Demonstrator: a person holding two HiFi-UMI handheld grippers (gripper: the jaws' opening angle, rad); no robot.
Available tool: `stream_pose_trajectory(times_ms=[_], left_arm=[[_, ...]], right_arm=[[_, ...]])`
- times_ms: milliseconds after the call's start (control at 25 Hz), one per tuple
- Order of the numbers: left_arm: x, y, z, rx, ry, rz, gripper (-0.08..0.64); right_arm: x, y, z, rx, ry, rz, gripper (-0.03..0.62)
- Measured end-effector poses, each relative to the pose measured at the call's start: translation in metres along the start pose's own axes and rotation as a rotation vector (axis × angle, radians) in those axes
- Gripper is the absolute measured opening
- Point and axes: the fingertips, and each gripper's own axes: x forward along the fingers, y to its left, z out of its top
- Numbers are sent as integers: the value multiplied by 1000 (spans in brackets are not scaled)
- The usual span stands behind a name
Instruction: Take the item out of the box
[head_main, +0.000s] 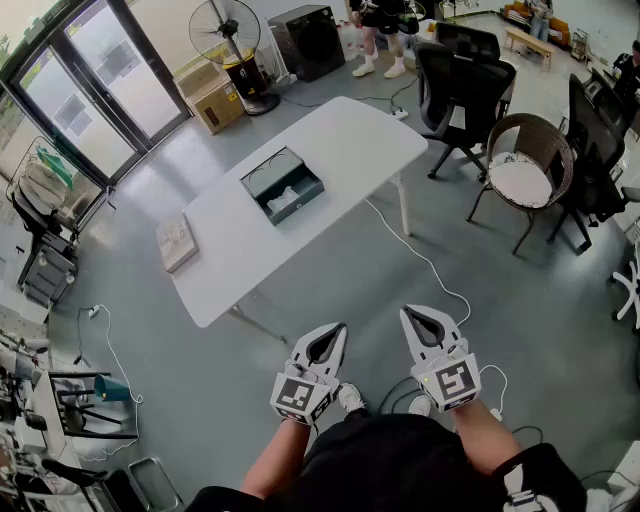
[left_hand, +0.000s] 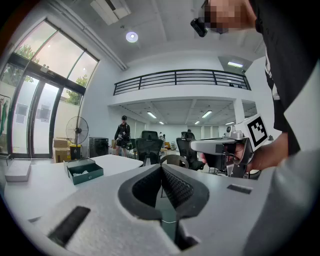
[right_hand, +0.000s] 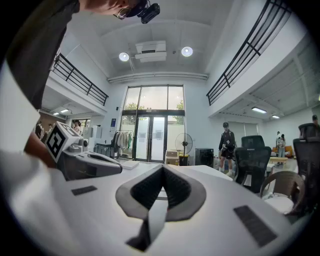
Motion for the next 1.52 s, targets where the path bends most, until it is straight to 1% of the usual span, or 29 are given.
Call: stream_pose_trajectory(times_ms=[240, 360, 440, 560, 840, 920, 1080, 1160, 1360, 1520], left_arm=[[-12, 2, 0, 0, -2, 3, 12], [-18, 7, -1, -3, -9, 12, 12], [-23, 12, 0, -4, -16, 16, 12], [-30, 24, -1, -10, -21, 24, 12], [-46, 63, -2, -17, -41, 25, 12], [-52, 75, -3, 3, -36, 20, 12], [-63, 92, -4, 77, -12, -9, 12], [-68, 101, -4, 88, -13, -22, 12], [-81, 128, -9, 62, -16, -7, 12], [-76, 141, -9, 35, -6, 3, 12]], right_arm=[[-2, 6, 1, -38, -27, -10, 3], [-1, 11, 2, -17, -29, -14, 5], [2, 16, 5, 5, -41, 0, 5], [11, 24, 8, 18, -43, 10, 6], [46, 49, 16, -8, -42, 9, 6], [56, 57, 17, -17, -39, 5, 6], [73, 69, 15, -3, -22, -20, 6], [81, 76, 14, -2, -18, -28, 6], [99, 97, 15, -31, -8, -10, 6], [112, 94, 14, -32, 0, -7, 6]])
